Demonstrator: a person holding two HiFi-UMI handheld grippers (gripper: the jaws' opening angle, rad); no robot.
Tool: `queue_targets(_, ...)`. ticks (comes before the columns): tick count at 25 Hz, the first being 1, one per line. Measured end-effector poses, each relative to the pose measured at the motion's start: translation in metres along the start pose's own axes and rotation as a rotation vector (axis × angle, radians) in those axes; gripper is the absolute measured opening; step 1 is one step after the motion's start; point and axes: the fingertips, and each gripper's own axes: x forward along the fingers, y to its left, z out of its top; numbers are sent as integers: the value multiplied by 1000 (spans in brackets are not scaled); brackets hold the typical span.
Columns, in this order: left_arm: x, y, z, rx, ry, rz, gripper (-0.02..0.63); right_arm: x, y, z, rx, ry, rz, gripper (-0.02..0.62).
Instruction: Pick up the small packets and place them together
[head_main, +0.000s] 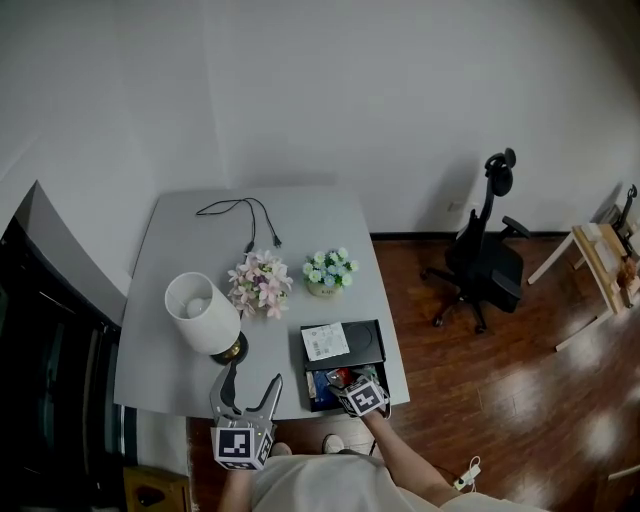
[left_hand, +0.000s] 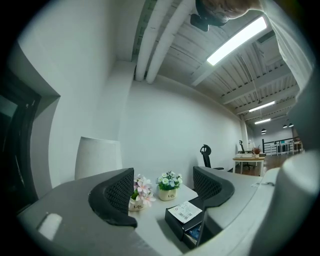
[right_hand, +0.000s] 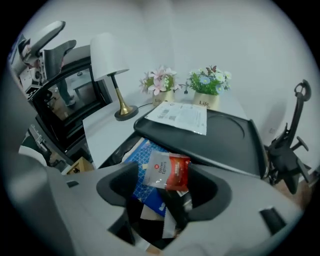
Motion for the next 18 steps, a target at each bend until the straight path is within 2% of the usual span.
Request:
queue_targets(1,-2,1,-1,-1,2,5,371,2,-1,-3,-4,21,-8,253)
queue_targets(5,-6,5,-5,-8,12,23,371,4,-4,-5,-41,55,-42,221)
queue_targets(6,-6,6,-5,-9,14,26,371,5,-5,-6,-58,62,-50,191)
queue_targets(7,-7,6,-6,-8,15,28,371,6,-6,-8,-86,76,-62,125)
queue_targets(11,-6,7,-7,-15,12,32,371,-1,-4,-10,-182,91,-81,23)
queue_targets(13,-5,6,-6,-17,9,31,371,-13,1,-6,-217,62,-61,23)
queue_targets(18,-1,9,-9,-15,16,34,371,-62,12,8,-402,-84,-61,23)
